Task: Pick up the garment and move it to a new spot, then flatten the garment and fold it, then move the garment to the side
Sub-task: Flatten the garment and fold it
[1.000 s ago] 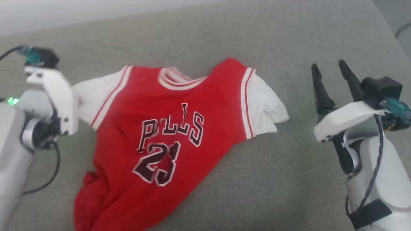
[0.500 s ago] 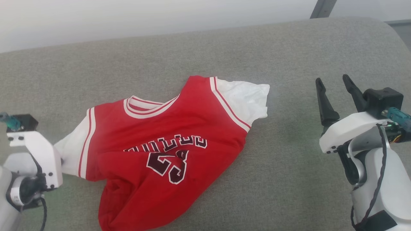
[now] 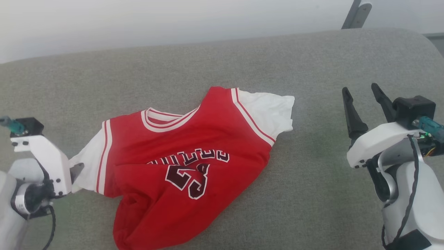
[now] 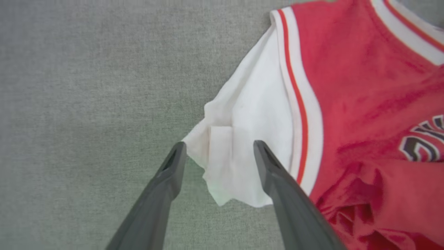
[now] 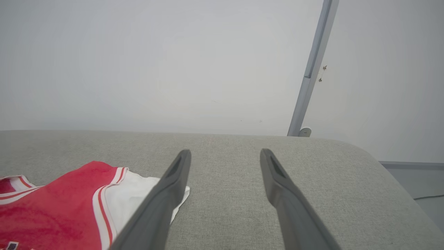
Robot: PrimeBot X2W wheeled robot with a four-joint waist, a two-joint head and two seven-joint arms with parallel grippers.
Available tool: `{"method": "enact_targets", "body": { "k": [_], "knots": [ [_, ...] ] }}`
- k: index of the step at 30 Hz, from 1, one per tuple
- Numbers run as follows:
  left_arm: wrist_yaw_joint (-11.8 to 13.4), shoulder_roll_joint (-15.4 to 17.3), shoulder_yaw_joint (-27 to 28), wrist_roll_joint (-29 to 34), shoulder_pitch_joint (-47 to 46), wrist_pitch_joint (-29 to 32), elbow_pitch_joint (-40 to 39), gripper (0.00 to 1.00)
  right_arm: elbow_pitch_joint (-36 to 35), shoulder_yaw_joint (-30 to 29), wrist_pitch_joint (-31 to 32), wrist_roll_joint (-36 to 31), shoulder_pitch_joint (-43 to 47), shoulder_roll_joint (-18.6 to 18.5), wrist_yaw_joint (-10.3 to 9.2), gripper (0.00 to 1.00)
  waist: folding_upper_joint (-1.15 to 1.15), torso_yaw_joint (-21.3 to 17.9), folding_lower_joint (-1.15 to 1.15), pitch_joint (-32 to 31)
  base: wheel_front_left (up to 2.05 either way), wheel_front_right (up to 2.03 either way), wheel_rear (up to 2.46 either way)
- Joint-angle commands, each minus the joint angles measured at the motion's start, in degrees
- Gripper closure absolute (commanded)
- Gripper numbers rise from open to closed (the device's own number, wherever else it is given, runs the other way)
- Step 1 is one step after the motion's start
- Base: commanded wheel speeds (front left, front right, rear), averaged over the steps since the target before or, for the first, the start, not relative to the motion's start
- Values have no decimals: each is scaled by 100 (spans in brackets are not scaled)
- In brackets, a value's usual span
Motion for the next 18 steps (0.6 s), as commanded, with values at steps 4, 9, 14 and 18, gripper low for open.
{"method": "enact_targets", "body": {
  "k": [4,9,14,18],
  "knots": [
    [4,165,-98,185,-325,236,-226,0,-49,-12,27,20,67,-29,1,0,0,58,0,-32,0,0,0],
    [88,276,-175,299,-657,460,-232,0,-106,42,58,44,2,-31,1,0,0,39,0,62,0,0,0],
    [155,225,-187,243,-837,653,-12,0,-144,83,87,52,-79,-52,1,0,0,-27,0,214,0,0,0],
    [241,192,-216,144,-912,957,227,0,-196,77,119,36,-139,-77,1,0,0,-96,0,379,0,0,0]
  ]
}}
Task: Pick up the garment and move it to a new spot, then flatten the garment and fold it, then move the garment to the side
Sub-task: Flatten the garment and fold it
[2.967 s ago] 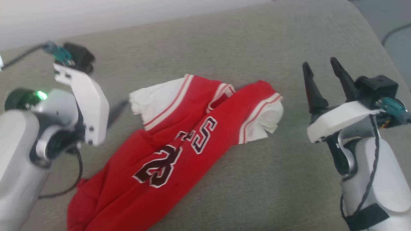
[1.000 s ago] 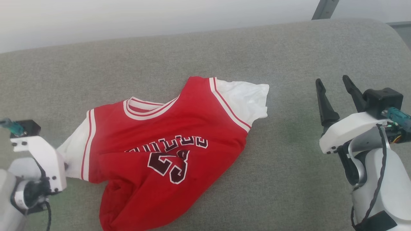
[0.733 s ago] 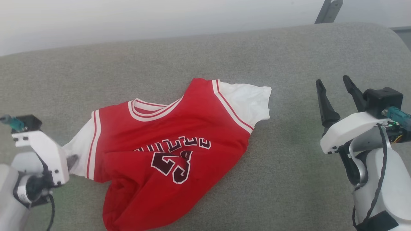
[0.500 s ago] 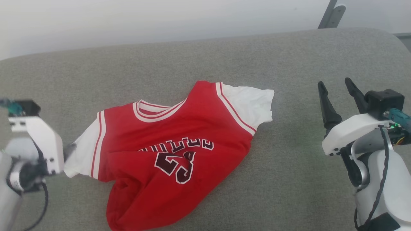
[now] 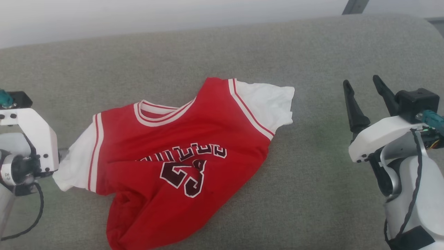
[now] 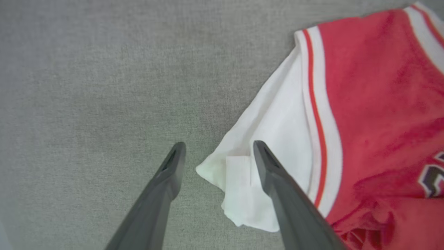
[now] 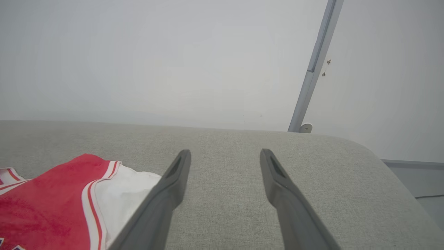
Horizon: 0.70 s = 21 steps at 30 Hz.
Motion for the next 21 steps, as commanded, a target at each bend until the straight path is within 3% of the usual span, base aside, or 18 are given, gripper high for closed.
{"method": "enact_targets", "body": {
  "k": [1,12,18,19,20,21],
  "knots": [
    [58,-8,-28,-88,-47,114,69,0,-43,-14,28,13,-59,-15,1,0,0,-47,0,101,0,0,0],
    [147,-155,-97,-66,-63,132,500,0,-142,-7,137,-19,-164,-57,1,0,0,-75,0,498,0,0,0],
    [78,-269,-100,-131,-84,69,843,0,-116,183,349,120,-268,-118,1,0,0,-46,0,626,0,0,0],
    [16,-316,-75,-194,-106,48,873,93,-89,248,452,203,-298,-131,1,0,0,-35,0,637,0,0,0],
    [-12,-363,-39,-263,-126,25,905,100,-71,338,552,253,-324,-170,1,0,0,-21,0,648,0,0,0],
    [-57,-382,-52,-274,-128,46,933,100,-58,382,659,332,-369,-201,1,0,0,-6,0,656,0,0,0]
  ]
}}
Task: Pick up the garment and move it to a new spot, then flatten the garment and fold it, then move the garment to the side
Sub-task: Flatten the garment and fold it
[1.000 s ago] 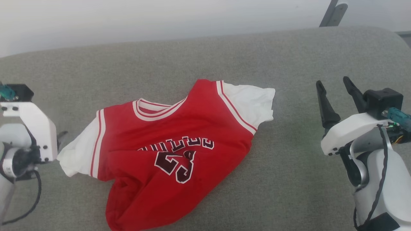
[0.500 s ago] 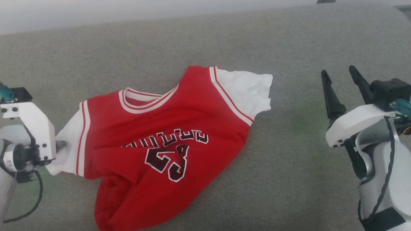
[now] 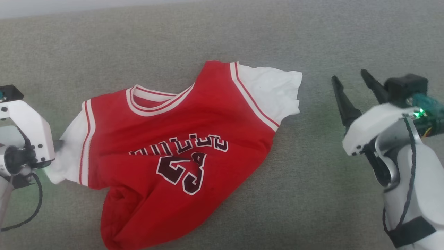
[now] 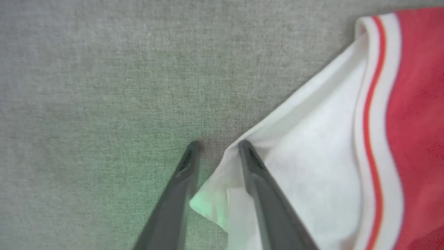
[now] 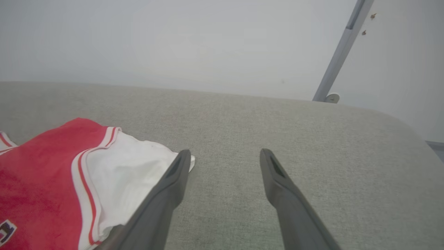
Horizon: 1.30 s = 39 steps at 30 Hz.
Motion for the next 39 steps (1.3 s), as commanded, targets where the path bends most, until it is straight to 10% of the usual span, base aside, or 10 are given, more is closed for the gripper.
{"method": "enact_targets", "body": {
  "k": [1,13,27,28,29,39],
  "knots": [
    [-73,-152,-168,31,185,41,190,100,52,96,236,171,-131,-57,1,0,0,38,0,19,0,0,0],
    [-227,-543,-332,100,-221,-153,151,100,881,1053,2444,1229,-1223,-807,1,0,0,533,0,170,0,0,0],
    [-399,-1030,-522,201,-639,-429,219,100,2529,1320,3548,1436,-2173,-632,1,0,0,971,0,411,0,0,0],
    [-394,-1052,-519,195,-660,-463,255,100,2618,1403,3629,1484,-2191,-579,3,38,0,981,0,414,0,0,0],
    [-402,-1072,-512,187,-686,-500,290,100,2678,1453,3658,1516,-2226,-565,7,100,0,988,0,414,0,0,0],
    [-433,-945,-364,272,-1297,-863,518,100,2673,1668,3151,1883,-2833,-755,2,100,0,908,0,-91,0,0,0]
  ]
}}
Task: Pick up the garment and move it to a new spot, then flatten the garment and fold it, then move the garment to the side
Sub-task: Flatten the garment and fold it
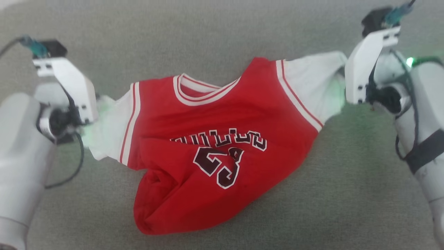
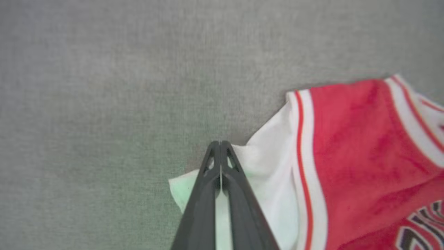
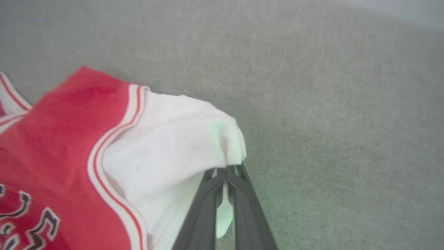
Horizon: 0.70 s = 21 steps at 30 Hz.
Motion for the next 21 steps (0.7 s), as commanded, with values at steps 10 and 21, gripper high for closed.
{"method": "enact_targets", "body": {
  "k": [10,21],
  "knots": [
    [-161,190,1,280,-870,-274,-183,100,-540,593,-787,460,-636,-268,3,100,0,-185,0,-863,0,0,0],
    [-186,269,-4,551,-1716,-683,-230,100,-424,1016,-1864,456,-1493,-329,2,100,0,-295,0,-1505,0,0,0]
  ]
}}
